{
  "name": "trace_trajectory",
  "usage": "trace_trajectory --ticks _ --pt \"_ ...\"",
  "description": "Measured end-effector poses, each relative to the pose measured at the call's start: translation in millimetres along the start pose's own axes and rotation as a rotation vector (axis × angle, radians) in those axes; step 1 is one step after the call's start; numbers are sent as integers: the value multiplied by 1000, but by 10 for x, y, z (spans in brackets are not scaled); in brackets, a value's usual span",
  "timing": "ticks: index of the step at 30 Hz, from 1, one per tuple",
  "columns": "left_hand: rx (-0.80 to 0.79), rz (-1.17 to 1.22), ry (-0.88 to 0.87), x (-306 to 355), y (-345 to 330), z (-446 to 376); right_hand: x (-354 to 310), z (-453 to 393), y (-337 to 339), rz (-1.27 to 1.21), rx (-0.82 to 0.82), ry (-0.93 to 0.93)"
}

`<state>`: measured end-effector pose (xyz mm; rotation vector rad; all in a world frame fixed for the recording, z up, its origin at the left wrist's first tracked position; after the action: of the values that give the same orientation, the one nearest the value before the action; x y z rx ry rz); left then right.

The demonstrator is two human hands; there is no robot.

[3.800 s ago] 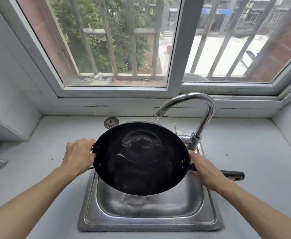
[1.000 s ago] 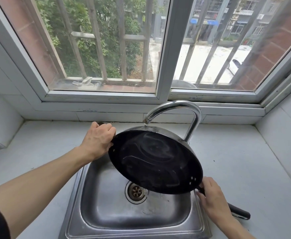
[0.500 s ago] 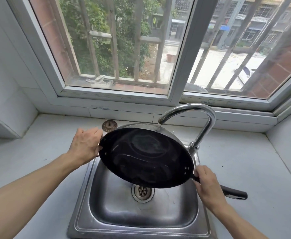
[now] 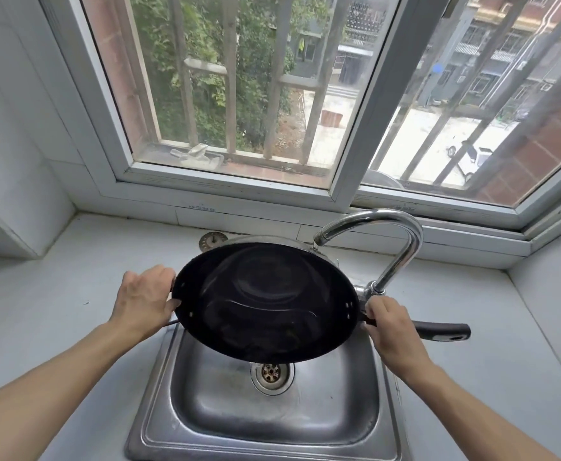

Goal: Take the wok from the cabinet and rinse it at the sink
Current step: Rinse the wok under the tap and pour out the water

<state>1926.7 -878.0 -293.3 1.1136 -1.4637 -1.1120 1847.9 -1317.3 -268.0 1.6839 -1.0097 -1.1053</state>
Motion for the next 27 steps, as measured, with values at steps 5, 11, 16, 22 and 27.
trace_trajectory --ticks 5,11,16,22,27 --pt "-12 57 70 -60 -29 94 -30 -167 64 34 -21 64" --pt "-37 73 141 -156 -75 151 -73 -320 100 72 -10 107" --pt "-26 83 155 -164 -61 172 -93 -404 149 74 -7 133" --pt "-19 67 140 -134 -10 197 -76 -383 106 69 -22 116" --pt "-9 73 86 -52 73 215 -54 -181 37 65 -50 82"
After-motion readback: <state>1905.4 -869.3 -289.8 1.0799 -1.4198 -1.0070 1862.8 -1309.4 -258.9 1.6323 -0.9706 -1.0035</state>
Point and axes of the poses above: each hand's wrist, its own z-axis away from the middle knuckle, its own y-axis out of the back of the hand, x = y × z, the point moved 1 cm from there along -z, towards the middle knuckle, and after that the axes turned 6 degrees about y, right-handed, at the moved point
